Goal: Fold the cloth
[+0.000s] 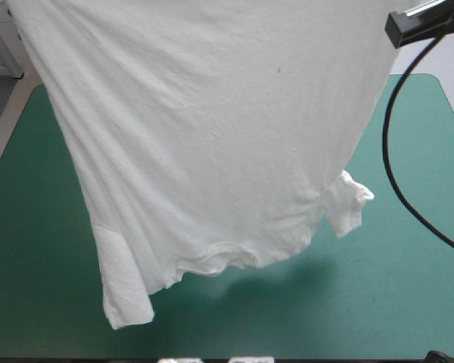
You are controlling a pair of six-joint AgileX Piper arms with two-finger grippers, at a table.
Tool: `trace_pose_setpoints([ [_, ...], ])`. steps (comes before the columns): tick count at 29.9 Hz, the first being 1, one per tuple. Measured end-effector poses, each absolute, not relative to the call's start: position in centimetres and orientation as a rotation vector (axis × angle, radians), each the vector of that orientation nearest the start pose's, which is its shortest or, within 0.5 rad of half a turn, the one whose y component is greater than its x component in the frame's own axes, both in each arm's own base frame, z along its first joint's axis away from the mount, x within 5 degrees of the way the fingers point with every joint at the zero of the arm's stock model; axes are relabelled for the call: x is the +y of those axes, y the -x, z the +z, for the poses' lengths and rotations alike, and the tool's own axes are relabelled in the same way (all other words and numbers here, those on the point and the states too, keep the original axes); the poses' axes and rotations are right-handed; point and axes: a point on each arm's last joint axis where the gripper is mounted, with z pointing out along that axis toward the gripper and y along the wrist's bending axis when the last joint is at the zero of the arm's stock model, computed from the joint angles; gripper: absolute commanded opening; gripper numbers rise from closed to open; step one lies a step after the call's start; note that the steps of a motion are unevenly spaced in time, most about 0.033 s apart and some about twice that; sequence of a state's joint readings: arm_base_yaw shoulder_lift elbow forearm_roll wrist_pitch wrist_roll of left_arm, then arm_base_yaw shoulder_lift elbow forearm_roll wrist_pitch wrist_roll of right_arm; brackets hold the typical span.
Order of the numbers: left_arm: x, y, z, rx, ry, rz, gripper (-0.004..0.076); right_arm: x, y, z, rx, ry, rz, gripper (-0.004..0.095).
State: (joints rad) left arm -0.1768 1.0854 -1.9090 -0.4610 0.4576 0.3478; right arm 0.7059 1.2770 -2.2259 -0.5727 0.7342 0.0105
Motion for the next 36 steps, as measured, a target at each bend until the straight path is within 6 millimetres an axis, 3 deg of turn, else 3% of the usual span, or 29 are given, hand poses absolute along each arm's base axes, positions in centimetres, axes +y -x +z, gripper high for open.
trace_pose_setpoints([
  [6,-4.8,-19.5,62.6,1.136,-0.191,-0.300,-0.0017,9.0,-19.0,64.5,1.261,0.234,-0.069,-0.0018],
  [10,-5.5,-24.7,60.8,1.176,-0.160,-0.287,-0.0017,8.6,-23.7,63.1,1.291,0.177,-0.037,-0.0018],
  [15,-5.8,-28.5,59.9,1.154,-0.129,-0.257,-0.0017,6.7,-29.2,61.4,1.282,0.147,0.076,-0.0018],
  [19,-5.9,-30.7,60.2,1.100,-0.109,-0.233,-0.0017,6.5,-32.8,60.1,1.221,0.226,0.043,-0.0018],
  [26,-6.7,-33.3,60.6,1.053,-0.125,-0.209,-0.0017,6.8,-34.2,60.5,1.151,0.253,0.034,-0.0018],
  [30,-7.2,-34.0,59.8,1.137,-0.172,-0.225,-0.0017,6.8,-34.3,60.3,1.186,0.262,0.040,-0.0018],
  [33,-7.9,-35.1,58.1,1.264,-0.231,-0.241,-0.0017,6.9,-35.2,59.1,1.240,0.266,0.056,-0.0018],
  [36,-8.4,-36.6,55.3,1.403,-0.273,-0.253,-0.0017,7.1,-37.0,56.5,1.342,0.272,0.076,-0.0018],
])
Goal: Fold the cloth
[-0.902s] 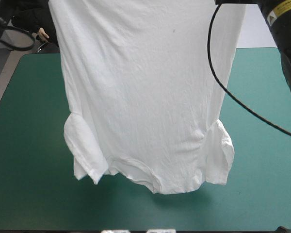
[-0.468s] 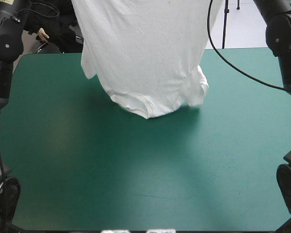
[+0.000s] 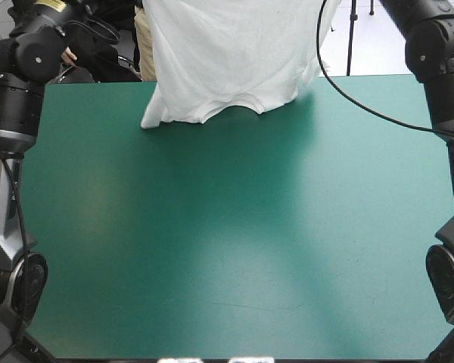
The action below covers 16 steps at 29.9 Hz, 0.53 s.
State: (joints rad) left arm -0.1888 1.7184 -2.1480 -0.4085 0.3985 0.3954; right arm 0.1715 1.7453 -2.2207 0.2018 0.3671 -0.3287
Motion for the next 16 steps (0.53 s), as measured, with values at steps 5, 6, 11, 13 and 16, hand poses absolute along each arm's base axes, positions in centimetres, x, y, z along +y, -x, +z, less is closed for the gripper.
trace_pose_setpoints([
  [5,-8.9,-38.5,49.4,1.619,-0.302,-0.262,-0.0017,7.7,-39.6,50.3,1.616,0.308,0.121,-0.0017],
  [6,-9.0,-38.7,48.0,1.669,-0.307,-0.268,-0.0017,7.9,-39.9,48.8,1.685,0.315,0.140,-0.0017],
  [11,-8.9,-37.5,41.6,1.911,-0.326,-0.300,-0.0017,8.2,-40.1,42.3,1.963,0.354,0.184,-0.0017],
  [13,-8.8,-36.4,38.7,2.017,-0.326,-0.315,-0.0017,8.1,-39.2,40.2,2.044,0.372,0.188,-0.0017],
  [16,-8.5,-34.2,34.9,2.168,-0.325,-0.339,-0.0017,7.6,-36.6,38.0,2.127,0.392,0.188,-0.0017],
])
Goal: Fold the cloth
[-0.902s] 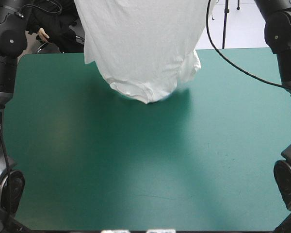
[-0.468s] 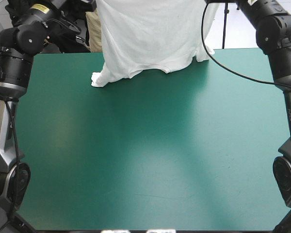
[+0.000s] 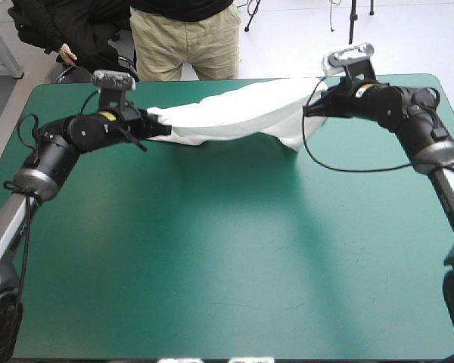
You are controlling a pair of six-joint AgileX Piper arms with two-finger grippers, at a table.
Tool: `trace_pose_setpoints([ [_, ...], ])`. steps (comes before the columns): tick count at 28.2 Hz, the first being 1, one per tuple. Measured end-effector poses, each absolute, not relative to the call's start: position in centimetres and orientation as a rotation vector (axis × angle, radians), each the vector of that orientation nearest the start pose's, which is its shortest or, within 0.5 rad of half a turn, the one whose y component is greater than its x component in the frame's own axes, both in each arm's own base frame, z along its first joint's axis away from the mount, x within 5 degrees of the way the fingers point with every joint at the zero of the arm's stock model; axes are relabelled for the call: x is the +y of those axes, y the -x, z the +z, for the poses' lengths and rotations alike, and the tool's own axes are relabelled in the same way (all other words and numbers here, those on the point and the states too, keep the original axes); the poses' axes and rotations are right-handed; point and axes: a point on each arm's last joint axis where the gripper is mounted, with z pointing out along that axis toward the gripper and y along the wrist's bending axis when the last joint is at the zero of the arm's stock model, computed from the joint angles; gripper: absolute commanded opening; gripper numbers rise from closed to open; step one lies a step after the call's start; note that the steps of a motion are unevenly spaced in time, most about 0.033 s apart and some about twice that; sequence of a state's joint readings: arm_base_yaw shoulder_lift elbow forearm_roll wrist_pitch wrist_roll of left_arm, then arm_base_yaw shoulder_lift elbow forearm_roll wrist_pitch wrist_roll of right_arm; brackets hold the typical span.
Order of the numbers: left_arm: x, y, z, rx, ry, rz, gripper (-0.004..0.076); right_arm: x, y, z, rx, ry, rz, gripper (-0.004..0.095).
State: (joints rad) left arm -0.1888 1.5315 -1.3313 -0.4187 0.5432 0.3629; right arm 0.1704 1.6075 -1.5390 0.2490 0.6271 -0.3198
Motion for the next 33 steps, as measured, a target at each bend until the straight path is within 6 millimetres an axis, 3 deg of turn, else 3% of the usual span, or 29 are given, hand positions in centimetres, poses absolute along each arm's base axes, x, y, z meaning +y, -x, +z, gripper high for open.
trace_pose_setpoints([
  [4,-7.9,-30.2,30.8,2.345,-0.299,-0.378,-0.0017,6.9,-32.2,34.5,2.247,0.405,0.197,-0.0017],
  [7,-7.5,-27.2,29.3,2.426,-0.294,-0.414,-0.0017,6.4,-28.7,31.8,2.333,0.403,0.216,-0.0017],
  [16,-7.4,-18.2,28.6,2.523,-0.347,-0.531,-0.0017,5.4,-19.2,29.0,2.452,0.373,0.333,-0.0017],
  [21,-7.1,-13.9,26.9,2.629,-0.354,-0.582,-0.0017,4.9,-14.8,27.2,2.555,0.364,0.385,-0.0016],
  [29,-5.7,-7.8,25.8,2.722,-0.253,-0.637,-0.0017,4.4,-9.7,26.0,2.698,0.347,0.459,-0.0017],
  [33,-5.2,-6.0,25.5,2.764,-0.260,-0.634,0.0002,4.6,-8.7,26.0,2.739,0.357,0.509,0.0043],
])
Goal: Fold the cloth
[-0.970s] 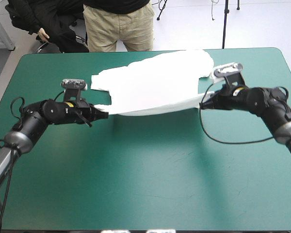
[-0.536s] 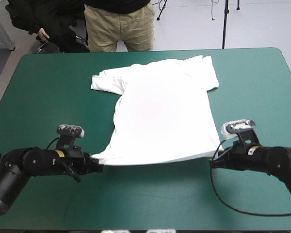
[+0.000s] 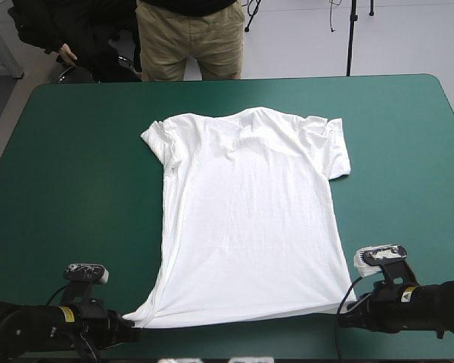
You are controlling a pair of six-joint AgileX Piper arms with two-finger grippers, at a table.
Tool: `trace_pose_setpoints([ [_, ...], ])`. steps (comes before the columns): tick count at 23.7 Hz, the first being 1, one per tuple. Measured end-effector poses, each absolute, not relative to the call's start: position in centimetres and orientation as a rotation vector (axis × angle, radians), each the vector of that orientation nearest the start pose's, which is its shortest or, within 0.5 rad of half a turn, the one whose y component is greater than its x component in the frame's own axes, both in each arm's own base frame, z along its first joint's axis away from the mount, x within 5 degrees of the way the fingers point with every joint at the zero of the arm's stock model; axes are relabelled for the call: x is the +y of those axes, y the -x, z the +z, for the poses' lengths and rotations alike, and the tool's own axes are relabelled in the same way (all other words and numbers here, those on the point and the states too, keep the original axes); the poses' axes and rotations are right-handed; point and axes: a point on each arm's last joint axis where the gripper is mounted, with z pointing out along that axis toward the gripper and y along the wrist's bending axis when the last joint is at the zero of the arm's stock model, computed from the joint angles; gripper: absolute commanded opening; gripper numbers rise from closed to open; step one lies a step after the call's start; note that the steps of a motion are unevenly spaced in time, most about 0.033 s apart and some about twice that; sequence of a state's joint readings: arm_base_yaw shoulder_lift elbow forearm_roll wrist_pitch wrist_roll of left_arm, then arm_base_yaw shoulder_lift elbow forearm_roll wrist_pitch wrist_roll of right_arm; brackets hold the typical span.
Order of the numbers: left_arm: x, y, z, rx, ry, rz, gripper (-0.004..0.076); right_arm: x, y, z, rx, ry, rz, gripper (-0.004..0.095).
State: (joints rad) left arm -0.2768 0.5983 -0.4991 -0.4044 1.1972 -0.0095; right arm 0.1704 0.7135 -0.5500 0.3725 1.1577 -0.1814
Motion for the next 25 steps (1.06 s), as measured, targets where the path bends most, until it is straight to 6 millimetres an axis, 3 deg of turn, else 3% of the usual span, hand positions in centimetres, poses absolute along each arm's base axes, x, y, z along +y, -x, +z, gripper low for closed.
trace_pose_setpoints([
  [2,-5.2,-5.8,25.3,2.783,-0.256,-0.641,0.0109,4.7,-8.5,25.9,2.763,0.353,0.542,0.0248],
  [3,-5.2,-5.8,25.3,2.783,-0.256,-0.645,0.0234,4.8,-8.4,25.9,2.769,0.354,0.550,0.0419],
  [4,-5.4,-5.7,25.4,2.774,-0.279,-0.673,0.0293,4.8,-8.3,25.9,2.777,0.350,0.564,0.0478],
  [5,-5.5,-5.6,25.4,2.773,-0.293,-0.691,0.0428,4.9,-8.3,25.9,2.780,0.349,0.574,0.0570],
  [7,-5.9,-5.4,25.8,2.760,-0.303,-0.783,0.0501,5.1,-8.2,26.0,2.788,0.312,0.617,0.0567],
  [10,-6.2,-5.5,27.4,2.708,-0.274,-0.833,0.0459,5.3,-8.4,27.3,2.758,0.265,0.653,0.0498],
  [15,-5.7,-6.8,29.5,2.647,-0.251,-0.700,0.0456,4.6,-9.6,31.2,2.604,0.218,0.519,0.0482],
  [18,-5.8,-9.0,30.4,2.670,-0.240,-0.615,0.0456,4.0,-10.8,33.8,2.548,0.192,0.407,0.0482],
  [25,-7.3,-16.1,32.8,2.655,-0.289,-0.516,0.0456,4.2,-14.2,36.7,2.538,0.198,0.337,0.0482],
])
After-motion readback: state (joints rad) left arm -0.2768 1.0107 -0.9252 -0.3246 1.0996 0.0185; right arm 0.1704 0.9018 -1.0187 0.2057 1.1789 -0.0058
